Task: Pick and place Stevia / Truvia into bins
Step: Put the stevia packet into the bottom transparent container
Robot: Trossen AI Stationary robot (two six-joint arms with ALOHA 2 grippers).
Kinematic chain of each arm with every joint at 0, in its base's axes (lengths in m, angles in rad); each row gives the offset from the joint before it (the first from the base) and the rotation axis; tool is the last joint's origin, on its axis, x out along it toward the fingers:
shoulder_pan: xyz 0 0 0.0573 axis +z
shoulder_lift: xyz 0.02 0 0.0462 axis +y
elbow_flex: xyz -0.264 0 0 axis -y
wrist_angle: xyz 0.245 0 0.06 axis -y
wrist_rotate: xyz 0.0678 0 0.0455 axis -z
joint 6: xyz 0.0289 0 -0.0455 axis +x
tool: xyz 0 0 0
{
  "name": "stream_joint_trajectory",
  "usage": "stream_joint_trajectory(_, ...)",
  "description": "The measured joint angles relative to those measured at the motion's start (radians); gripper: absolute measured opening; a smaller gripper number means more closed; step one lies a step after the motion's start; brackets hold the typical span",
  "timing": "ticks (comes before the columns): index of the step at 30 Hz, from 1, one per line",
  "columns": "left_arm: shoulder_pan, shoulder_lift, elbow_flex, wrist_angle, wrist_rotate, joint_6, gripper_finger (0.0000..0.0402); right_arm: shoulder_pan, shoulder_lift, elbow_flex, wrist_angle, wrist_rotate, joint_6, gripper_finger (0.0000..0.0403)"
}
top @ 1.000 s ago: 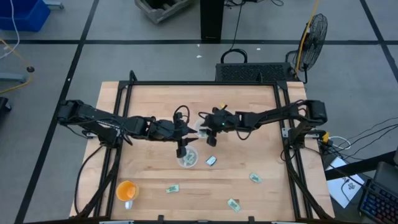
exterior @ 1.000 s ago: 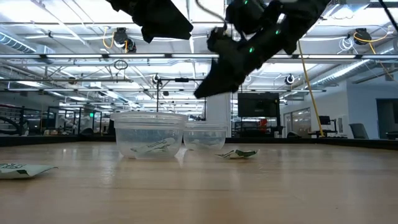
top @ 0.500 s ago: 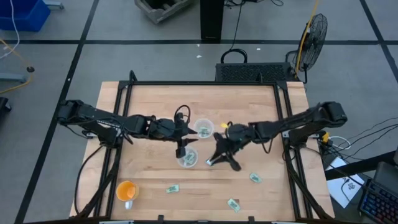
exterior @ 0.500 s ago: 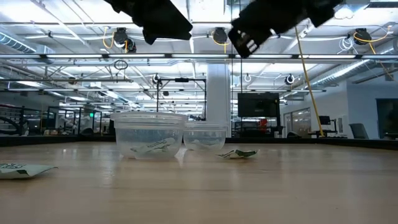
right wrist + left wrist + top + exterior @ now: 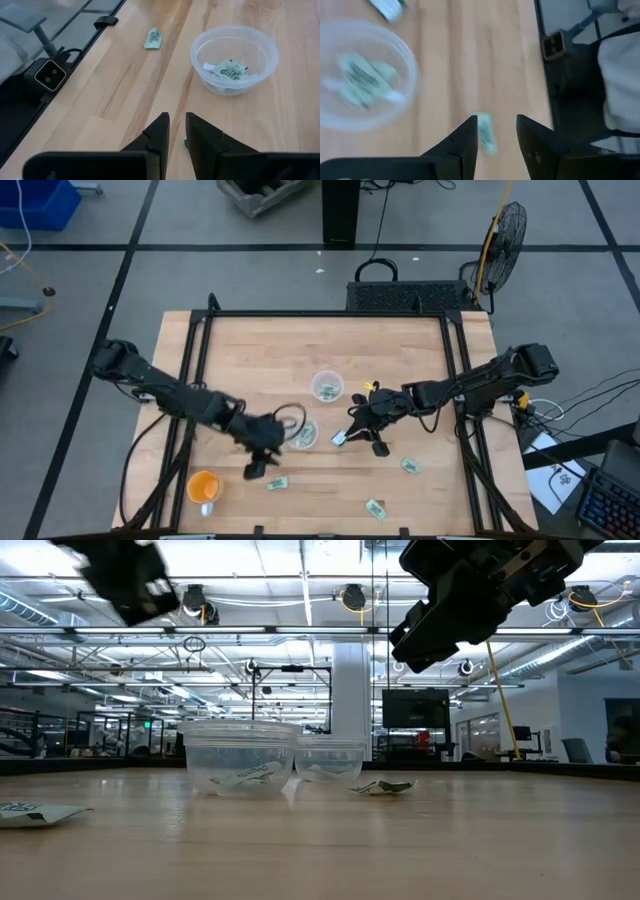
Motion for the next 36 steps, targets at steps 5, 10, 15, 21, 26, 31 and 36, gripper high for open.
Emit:
stream_joint_trajectory(5,-0.141,0.005,0.000,0.006,-0.149,-0.246,0.0140,0.000,0.000,0.000,-0.001,-0.002,0.000,0.0055)
stream_joint_trajectory(10,-0.240,0.079,0.000,0.009,-0.273,-0.379,0.0140,0.009,0.000,0.000,-0.001,-0.003,0.001,0.0054)
stream_joint_trajectory(15,-0.262,0.200,-0.001,0.009,-0.281,-0.347,0.0140,0.009,0.000,0.000,-0.001,-0.004,0.001,0.0054)
stream_joint_trajectory(21,-0.238,0.321,-0.001,0.039,-0.220,-0.349,0.0140,0.009,0.000,0.000,0.000,-0.004,0.038,0.0054)
stream_joint_trajectory(26,-0.232,0.373,-0.001,0.038,-0.199,-0.338,0.0140,0.009,0.000,0.000,0.000,-0.004,0.112,0.0055)
stream_joint_trajectory(31,-0.232,0.372,-0.001,0.038,-0.182,-0.346,0.0140,0.009,0.000,0.000,0.000,-0.004,0.105,0.0055)
stream_joint_trajectory(36,-0.232,0.370,-0.001,0.038,-0.170,-0.344,0.0117,0.009,0.000,0.000,0.000,-0.004,0.103,0.0055)
